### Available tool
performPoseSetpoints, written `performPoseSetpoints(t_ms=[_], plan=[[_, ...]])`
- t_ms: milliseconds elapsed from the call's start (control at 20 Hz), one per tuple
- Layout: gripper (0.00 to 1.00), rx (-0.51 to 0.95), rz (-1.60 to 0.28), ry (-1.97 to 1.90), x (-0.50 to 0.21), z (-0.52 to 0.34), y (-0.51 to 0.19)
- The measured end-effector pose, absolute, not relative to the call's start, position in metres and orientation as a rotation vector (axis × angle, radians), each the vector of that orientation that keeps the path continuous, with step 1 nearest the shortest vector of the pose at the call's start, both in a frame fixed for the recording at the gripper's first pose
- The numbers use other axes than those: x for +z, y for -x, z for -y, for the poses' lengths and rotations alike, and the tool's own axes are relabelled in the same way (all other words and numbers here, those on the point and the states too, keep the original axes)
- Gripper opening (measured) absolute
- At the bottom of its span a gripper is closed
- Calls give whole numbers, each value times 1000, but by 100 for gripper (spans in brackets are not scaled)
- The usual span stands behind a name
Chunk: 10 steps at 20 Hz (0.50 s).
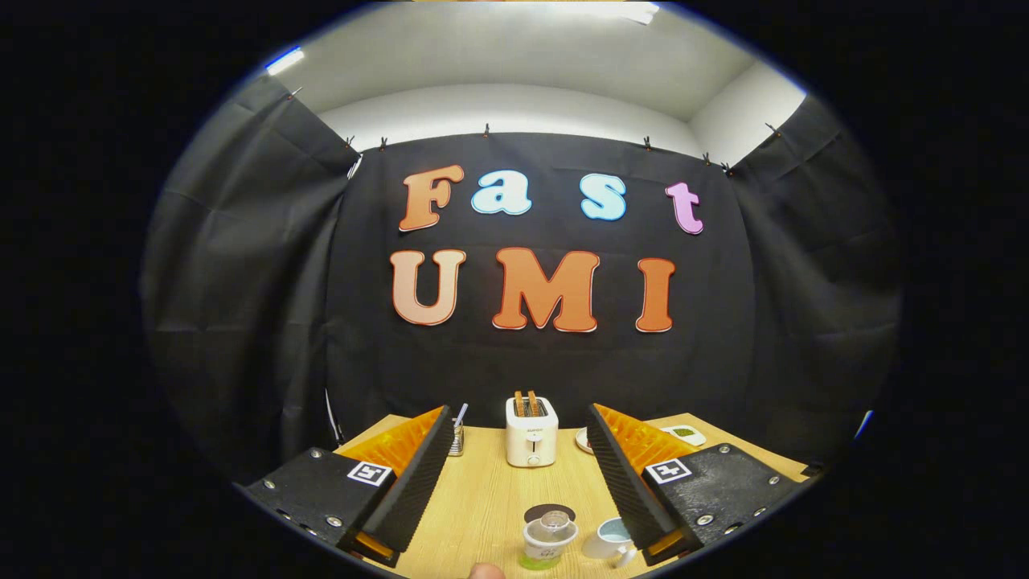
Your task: Take the bottle from table, then pour the juice into the cup, finally place the bottle on the coaster
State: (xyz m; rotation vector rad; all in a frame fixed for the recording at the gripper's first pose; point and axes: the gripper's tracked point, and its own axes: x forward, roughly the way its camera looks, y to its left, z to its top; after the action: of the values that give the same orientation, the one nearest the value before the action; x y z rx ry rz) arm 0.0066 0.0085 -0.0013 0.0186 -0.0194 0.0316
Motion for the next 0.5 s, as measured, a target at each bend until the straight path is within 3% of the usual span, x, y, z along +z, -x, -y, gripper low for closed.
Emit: performPoseSetpoints(t_ms=[500], plan=[[99, 16, -39, -44, -30, -3, -13]])
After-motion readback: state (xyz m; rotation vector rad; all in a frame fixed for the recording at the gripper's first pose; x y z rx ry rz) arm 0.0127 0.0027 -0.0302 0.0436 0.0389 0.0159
